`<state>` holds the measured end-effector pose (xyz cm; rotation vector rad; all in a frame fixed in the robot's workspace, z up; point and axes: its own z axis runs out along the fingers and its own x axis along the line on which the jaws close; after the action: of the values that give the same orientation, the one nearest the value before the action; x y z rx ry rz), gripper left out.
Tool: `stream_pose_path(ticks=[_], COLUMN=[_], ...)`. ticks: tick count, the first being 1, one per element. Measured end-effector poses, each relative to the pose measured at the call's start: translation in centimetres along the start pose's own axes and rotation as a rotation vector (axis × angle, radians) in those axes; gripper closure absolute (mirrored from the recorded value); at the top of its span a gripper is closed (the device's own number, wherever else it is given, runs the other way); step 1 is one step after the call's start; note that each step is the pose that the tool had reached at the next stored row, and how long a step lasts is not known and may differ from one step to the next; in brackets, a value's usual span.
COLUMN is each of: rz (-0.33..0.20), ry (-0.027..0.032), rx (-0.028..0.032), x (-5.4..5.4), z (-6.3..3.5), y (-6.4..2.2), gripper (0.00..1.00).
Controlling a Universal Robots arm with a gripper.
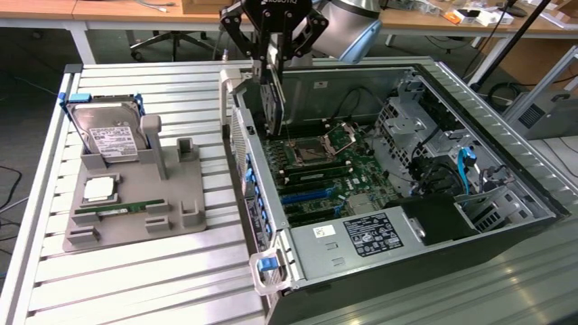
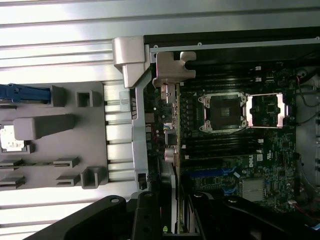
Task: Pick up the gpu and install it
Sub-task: 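Pick up the gpu and move the gpu toward the slot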
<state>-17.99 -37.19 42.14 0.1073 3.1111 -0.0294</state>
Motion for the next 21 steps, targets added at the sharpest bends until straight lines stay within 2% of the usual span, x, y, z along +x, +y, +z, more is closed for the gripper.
stream_pose_path(ticks=[21], rz=[0.000], ry=[0.0000], rx=[0.0006], x=[-1.5], z=[0.05], y=[0.11], gripper=[0.73])
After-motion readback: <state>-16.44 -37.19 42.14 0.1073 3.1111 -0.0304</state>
